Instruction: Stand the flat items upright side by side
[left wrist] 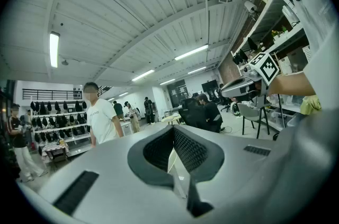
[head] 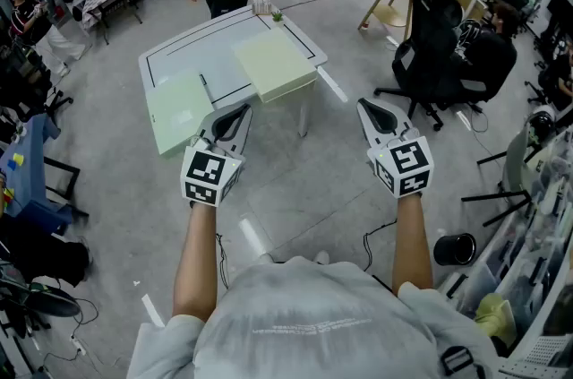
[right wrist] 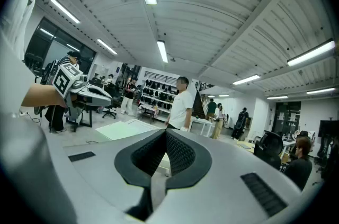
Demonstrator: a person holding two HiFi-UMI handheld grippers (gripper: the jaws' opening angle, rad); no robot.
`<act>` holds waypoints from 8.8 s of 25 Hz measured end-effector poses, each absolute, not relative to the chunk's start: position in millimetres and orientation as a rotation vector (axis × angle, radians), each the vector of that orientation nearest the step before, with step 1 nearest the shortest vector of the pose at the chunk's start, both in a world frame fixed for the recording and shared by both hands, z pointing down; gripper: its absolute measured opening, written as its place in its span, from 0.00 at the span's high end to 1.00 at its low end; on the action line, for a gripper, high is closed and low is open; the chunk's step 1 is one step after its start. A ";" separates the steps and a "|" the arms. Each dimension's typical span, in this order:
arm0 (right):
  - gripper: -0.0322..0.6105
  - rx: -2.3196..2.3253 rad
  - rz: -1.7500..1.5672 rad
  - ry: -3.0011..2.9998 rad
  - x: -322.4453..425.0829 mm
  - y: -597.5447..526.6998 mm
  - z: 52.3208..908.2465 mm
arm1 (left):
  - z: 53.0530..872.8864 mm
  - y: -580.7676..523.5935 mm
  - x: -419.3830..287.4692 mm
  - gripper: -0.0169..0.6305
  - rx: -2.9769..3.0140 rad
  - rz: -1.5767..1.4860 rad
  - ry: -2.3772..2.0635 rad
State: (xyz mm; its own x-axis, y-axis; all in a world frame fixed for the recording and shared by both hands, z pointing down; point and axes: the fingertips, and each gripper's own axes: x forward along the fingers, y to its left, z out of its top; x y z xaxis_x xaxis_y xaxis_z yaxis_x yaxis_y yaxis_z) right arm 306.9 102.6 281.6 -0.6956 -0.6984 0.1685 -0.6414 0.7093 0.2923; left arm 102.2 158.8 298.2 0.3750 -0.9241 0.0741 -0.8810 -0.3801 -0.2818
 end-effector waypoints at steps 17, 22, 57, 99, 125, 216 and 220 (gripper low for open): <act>0.58 0.923 -0.170 -2.745 298.5 94.6 295.5 | 310.5 151.2 113.4 0.68 -2.498 -0.267 1.668; 0.57 0.877 -0.139 -2.719 314.6 82.9 313.7 | 319.5 147.9 119.2 0.66 -2.468 -0.263 1.784; 0.49 0.754 -0.040 -2.638 247.4 -218.2 354.5 | 406.8 -130.1 13.2 0.66 -2.450 -0.302 2.150; 0.32 -0.107 0.581 -2.175 104.4 -323.5 635.6 | 652.8 -181.1 10.8 0.41 -3.380 0.918 2.455; 0.32 -0.324 0.363 -2.334 54.7 -364.8 603.2 | 594.8 -214.0 -15.1 0.40 -2.837 0.224 2.562; 0.32 -0.915 -0.706 -2.317 -141.1 -363.3 597.1 | 628.4 -242.7 -45.5 0.45 -1.835 -0.494 2.869; 0.32 -0.860 -0.647 -2.348 -135.5 -366.3 592.1 | 613.8 -242.5 -46.4 0.45 -1.840 -0.477 2.862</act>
